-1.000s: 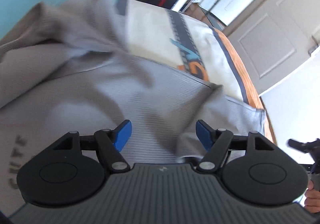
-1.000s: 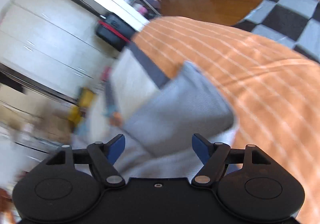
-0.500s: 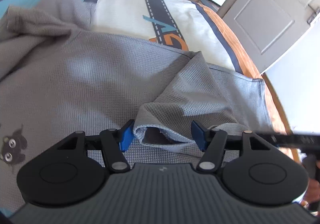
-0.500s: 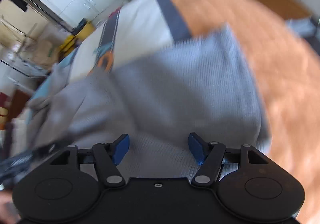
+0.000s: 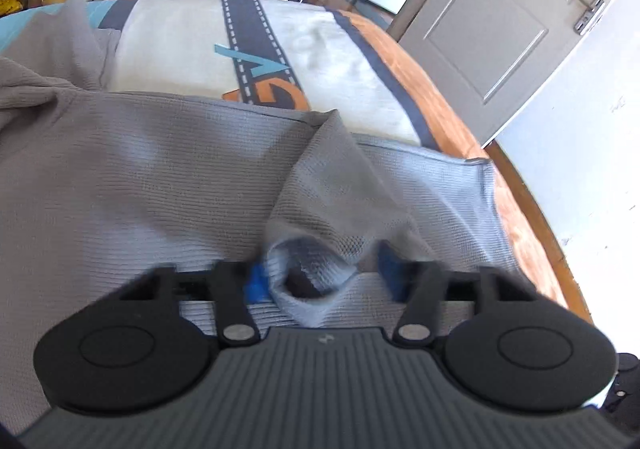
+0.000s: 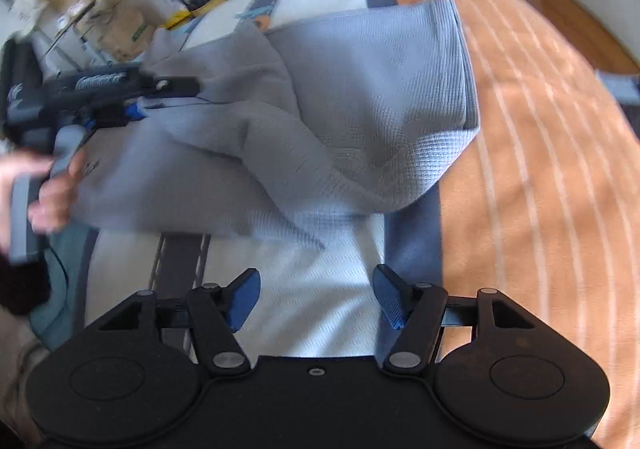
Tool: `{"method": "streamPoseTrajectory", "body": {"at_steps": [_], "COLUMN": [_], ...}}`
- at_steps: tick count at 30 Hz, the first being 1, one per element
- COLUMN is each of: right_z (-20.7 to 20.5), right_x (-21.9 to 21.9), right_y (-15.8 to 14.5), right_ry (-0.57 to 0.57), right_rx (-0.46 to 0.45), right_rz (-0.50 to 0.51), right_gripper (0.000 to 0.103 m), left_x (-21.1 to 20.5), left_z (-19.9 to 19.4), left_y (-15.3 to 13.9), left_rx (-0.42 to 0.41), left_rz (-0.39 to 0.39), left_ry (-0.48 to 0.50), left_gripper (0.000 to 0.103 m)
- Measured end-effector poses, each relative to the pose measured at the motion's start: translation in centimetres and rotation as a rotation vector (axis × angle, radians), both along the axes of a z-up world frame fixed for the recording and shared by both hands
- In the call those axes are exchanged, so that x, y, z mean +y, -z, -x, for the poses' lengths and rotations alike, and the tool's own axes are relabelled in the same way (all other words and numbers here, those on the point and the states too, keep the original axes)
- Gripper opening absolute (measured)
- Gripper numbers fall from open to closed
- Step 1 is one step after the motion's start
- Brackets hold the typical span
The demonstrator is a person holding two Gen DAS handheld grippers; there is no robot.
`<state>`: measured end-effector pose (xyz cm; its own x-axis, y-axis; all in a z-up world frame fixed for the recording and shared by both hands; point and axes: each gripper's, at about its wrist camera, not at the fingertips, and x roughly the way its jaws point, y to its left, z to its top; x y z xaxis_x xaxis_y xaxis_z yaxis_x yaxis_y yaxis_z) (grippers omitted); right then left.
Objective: Fold clothes
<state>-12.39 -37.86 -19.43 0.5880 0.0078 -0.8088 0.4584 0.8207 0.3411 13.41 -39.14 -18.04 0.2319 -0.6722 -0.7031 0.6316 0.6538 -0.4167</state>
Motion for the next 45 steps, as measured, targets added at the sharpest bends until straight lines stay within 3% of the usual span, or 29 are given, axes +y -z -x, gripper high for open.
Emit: {"method": "streamPoseTrajectory", "body": {"at_steps": [1,3,5,7,10,13,15,20,23,26,28,33,35,38,41,42,45], "right_z": [0.4,1.0,1.3,1.5,1.6,-0.1,-2.3,-8.8,-14.0,-16.2,-15.5,-10.1,-7.7,-5.1,-2.9,-2.1,0.2], "right_x": [-0.2,-0.7,-2.4,-3.8,-4.5,-4.4,-4.2,-3.6,-3.5,-3.4,-3.3,-2.5,-2.4,-2.4,-1.9,-1.8,-0.9], "right_y": [-0.7,-2.1,-2.8,-2.8,-2.9,-2.9,-3.2,-2.9,-1.4,-0.2,-0.2,-0.5,-1.1,-1.3,-0.7,-1.1,-3.5], "right_ry": [0.017,0.057,0.127,0.216,0.248,0.271,0.231,0.101,0.015,-0.054,-0.087,-0.254,-0.315,-0.319,-0.265,-0.240,-0.193], "right_rx": [-0.035,-0.114,-0.207,-0.279,-0.338,-0.286,-0.249,-0.140,0.051,0.204,0.239,0.383,0.395,0.434,0.488,0.446,0.211], "right_rz": [0.029,0.088,0.027,-0.014,-0.018,-0.022,-0.023,-0.041,-0.009,0.024,0.008,0.018,0.008,0.038,0.164,0.181,0.153], "right_gripper": [0.068,0.068,0.068,0.068,0.068,0.068,0.068,0.069,0.070,0.069,0.069,0.064,0.062,0.063,0.063,0.063,0.063], "left_x": [-0.1,0.3,1.1,2.9,6.1,8.1,8.7,9.8,10.9,11.8,12.4,11.5,10.6,9.6,8.6,8.4,8.5], "left_z": [0.1,1.1,2.3,3.7,6.1,8.4,9.8,12.4,12.1,11.4,11.1,11.4,11.2,11.7,13.0,13.3,13.0], "left_y": [0.0,-0.6,-1.5,-2.4,-2.8,-1.8,-0.7,0.3,-0.3,-0.7,-1.0,-2.0,-1.8,-1.5,-1.4,-1.3,-0.4], "left_rx": [-0.005,-0.048,-0.081,-0.066,-0.002,0.023,0.046,0.012,0.035,0.066,0.084,-0.001,0.044,0.092,0.037,0.023,0.077], "left_rz": [0.003,0.020,0.047,0.100,0.177,0.152,0.115,0.034,0.058,0.087,0.123,0.140,0.161,0.172,0.144,0.130,0.149], "left_ry": [0.012,0.016,0.019,0.015,0.007,0.044,0.070,0.102,0.070,0.036,0.031,0.103,0.121,0.137,0.174,0.177,0.152], "left_gripper": [0.006,0.006,0.006,0.006,0.006,0.006,0.006,0.006,0.006,0.006,0.006,0.006,0.007,0.007,0.008,0.008,0.008]}}
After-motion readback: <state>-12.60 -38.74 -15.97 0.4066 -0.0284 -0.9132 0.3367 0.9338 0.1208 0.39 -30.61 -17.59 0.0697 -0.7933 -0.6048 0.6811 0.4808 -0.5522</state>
